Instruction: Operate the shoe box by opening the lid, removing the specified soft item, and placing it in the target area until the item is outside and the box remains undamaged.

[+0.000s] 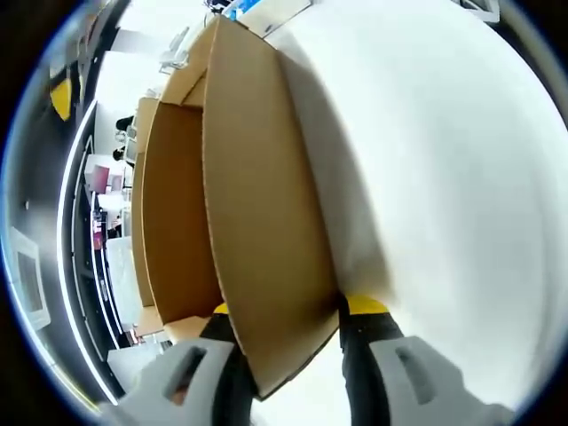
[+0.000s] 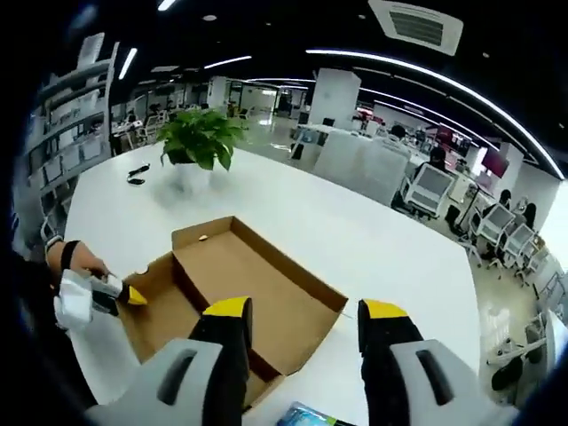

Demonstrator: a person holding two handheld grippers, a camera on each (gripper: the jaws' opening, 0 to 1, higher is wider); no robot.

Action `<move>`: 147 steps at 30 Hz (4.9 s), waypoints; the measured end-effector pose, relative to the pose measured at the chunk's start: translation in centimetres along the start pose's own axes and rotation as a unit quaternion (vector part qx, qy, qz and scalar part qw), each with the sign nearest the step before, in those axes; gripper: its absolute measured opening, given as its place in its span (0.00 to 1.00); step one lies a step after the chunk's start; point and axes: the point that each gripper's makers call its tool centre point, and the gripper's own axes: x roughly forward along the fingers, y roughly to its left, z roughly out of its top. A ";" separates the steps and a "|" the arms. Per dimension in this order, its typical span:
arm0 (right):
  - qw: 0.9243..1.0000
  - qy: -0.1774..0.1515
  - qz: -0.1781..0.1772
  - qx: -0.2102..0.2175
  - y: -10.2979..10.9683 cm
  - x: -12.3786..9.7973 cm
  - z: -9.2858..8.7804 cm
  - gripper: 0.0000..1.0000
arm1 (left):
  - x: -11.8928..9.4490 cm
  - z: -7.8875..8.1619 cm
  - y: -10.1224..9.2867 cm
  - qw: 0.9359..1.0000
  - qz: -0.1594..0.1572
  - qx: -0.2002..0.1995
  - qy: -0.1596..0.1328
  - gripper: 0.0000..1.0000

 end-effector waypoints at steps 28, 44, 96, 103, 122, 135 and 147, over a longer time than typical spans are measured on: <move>0.971 0.219 -0.051 0.081 -3.4 13.0 -8.9 0.50 | -0.1 0.0 -0.5 1.000 0.000 0.003 -0.001 0.34; 0.965 0.235 -0.080 0.089 -3.1 13.1 -10.2 0.21 | 0.2 -0.1 -0.4 1.000 0.001 0.003 0.000 0.34; 0.983 0.145 -0.097 0.054 -2.4 5.7 -6.2 0.06 | 0.0 -0.1 -0.6 1.000 -0.001 0.015 0.003 0.33; 0.987 0.111 -0.108 0.043 -2.3 4.8 -5.4 0.06 | 0.0 -0.1 -0.6 1.000 -0.001 0.016 0.001 0.33; 0.991 0.029 -0.126 0.028 -1.5 1.5 -4.4 0.06 | -0.2 -0.1 -0.5 1.000 -0.002 0.018 -0.001 0.34; 0.992 -0.006 -0.121 0.028 -0.2 -0.9 -4.5 0.06 | -0.1 0.1 -0.3 1.000 -0.002 0.017 0.001 0.34; 0.991 -0.037 -0.120 0.035 0.9 -3.0 -4.8 0.05 | -0.2 -0.1 -0.4 1.000 -0.002 0.016 0.001 0.33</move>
